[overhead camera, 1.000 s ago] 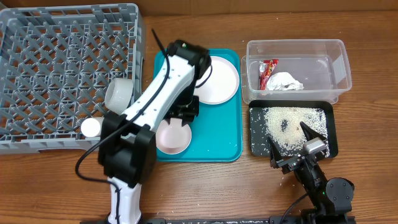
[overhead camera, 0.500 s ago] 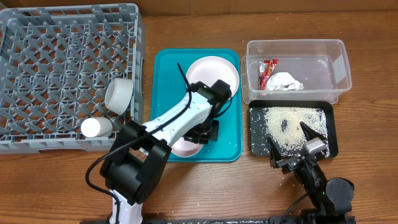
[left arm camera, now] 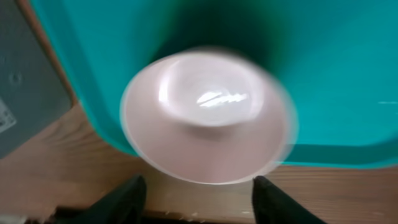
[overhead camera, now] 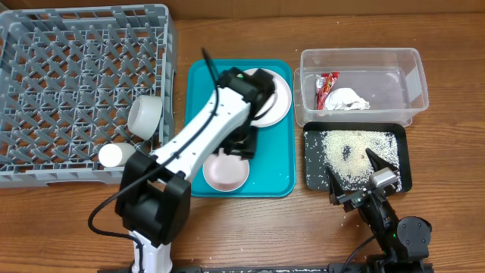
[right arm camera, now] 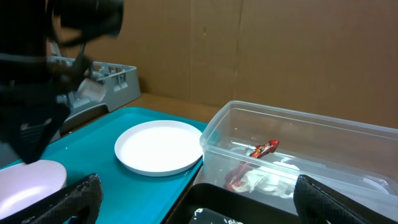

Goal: Sort waste into correct bins and load items into the dishwasher
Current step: 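Carry the pink bowl into the rack and release it with the left gripper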

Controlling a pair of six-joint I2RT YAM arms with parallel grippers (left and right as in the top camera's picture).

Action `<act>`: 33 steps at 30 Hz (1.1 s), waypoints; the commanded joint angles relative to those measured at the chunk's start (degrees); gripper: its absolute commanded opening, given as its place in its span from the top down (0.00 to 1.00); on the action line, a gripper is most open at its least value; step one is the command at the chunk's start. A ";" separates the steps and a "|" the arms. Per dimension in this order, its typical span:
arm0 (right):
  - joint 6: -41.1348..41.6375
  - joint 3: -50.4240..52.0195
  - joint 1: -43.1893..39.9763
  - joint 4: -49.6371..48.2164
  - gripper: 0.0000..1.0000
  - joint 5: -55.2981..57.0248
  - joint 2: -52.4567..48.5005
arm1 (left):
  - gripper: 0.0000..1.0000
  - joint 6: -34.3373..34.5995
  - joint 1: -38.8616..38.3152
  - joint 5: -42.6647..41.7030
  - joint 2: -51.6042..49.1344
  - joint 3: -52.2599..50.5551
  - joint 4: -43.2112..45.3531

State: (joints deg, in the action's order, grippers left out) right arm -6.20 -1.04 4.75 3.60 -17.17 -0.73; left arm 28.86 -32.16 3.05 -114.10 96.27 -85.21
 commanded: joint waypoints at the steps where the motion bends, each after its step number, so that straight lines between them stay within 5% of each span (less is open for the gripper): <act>1: 0.20 0.57 -0.28 -0.35 0.00 -0.04 0.48 | 0.51 1.73 5.53 1.22 0.46 -7.72 2.05; 9: 0.20 0.57 -0.28 -0.35 0.00 -0.04 0.48 | 0.50 -9.53 10.82 -7.61 0.44 -16.44 14.16; 11: 0.20 0.57 -0.28 -0.35 0.00 -0.04 0.48 | 0.59 -9.57 10.62 -8.07 0.44 -18.21 15.39; 14: 0.20 0.57 -0.28 -0.35 0.00 -0.07 0.48 | 0.96 -8.28 10.86 -8.63 0.44 -20.72 16.33; 21: 0.20 0.57 -0.28 -0.35 0.00 -0.04 0.48 | 0.96 -6.56 13.66 -8.02 5.14 -14.05 10.64; 28: 0.20 0.57 -0.28 -0.35 0.00 -0.04 0.48 | 0.96 -1.90 14.60 15.63 17.35 5.73 -1.05; 33: 0.20 0.57 -0.28 -0.35 0.00 -0.04 0.48 | 0.96 7.21 13.88 37.18 23.98 9.20 -7.54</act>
State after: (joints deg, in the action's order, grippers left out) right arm -6.22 -1.04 4.75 3.62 -17.19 -0.73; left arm 28.03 -17.96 20.40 -93.34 104.57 -89.23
